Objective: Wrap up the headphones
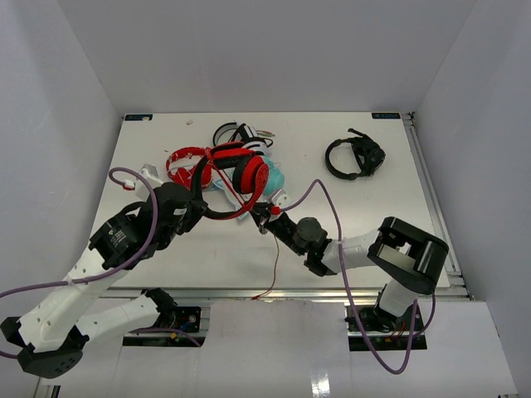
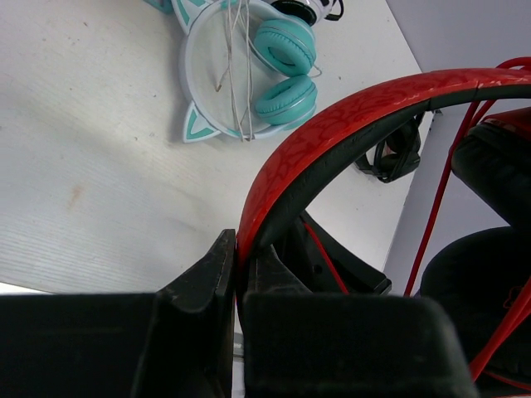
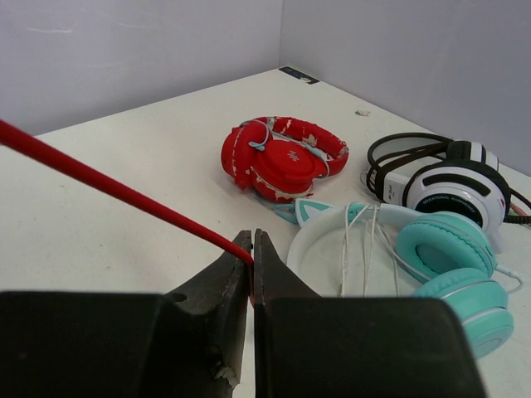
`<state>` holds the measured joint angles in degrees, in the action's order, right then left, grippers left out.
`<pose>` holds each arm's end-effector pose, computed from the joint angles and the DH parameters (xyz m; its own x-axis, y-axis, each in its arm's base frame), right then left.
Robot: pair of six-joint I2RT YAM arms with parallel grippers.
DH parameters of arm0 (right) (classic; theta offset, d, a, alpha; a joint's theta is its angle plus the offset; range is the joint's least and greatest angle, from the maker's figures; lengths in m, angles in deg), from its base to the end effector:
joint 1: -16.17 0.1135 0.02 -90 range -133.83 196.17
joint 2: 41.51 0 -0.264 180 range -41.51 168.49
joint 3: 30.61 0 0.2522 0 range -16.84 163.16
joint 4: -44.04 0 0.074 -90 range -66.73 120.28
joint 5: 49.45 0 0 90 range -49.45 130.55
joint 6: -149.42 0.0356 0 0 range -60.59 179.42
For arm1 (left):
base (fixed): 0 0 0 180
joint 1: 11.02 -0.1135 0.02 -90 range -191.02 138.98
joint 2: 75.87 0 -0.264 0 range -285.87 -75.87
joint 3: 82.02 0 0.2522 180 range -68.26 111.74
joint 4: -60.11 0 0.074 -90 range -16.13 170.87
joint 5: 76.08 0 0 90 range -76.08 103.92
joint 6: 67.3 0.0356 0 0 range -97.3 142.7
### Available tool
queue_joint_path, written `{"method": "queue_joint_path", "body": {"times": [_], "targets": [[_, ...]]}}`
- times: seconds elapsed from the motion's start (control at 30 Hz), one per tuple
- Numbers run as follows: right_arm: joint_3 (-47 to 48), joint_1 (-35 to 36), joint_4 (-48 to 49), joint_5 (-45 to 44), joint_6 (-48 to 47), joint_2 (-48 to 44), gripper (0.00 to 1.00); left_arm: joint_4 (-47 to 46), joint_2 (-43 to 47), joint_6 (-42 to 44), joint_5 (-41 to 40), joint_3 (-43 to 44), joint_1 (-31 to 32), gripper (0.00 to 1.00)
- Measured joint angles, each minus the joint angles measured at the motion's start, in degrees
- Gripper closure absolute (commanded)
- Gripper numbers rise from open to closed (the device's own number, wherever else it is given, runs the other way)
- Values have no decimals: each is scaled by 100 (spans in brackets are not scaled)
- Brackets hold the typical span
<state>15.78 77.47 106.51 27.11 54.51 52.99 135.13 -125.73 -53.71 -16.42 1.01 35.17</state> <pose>0.1582 0.2717 0.2159 0.1824 0.1599 -0.9701 -0.7321 0.6808 -0.0255 0.1091 -0.0878 0.3834 -0.4607 -0.7315 -0.5026 -0.3638 0.6722 -0.6448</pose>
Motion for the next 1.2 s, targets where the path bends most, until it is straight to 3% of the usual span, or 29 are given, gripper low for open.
{"method": "queue_joint_path", "body": {"times": [0.17, 0.27, 0.5, 0.67, 0.97, 1.2], "targets": [[25, -168, 208, 107, -50, 164, 92, -157, 247, 448, 182, -258, -34, 100], [28, -252, 242, 221, -48, 207, 87, -489, 399, 1018, 402, -541, -51, 100], [2, -613, -6, 308, 15, 229, 81, -1378, 915, 2091, 1644, -873, -9, 100], [10, -655, -28, 280, 18, 323, 92, -1778, 1160, 2279, 2063, -1119, 4, 100], [22, -747, -101, 279, 59, 538, 92, -1856, 1215, 2585, 2333, -1270, 1, 100], [-314, -1514, -149, 851, 493, 144, 92, -1994, 1215, 3911, 3345, -1271, -12, 100]]}}
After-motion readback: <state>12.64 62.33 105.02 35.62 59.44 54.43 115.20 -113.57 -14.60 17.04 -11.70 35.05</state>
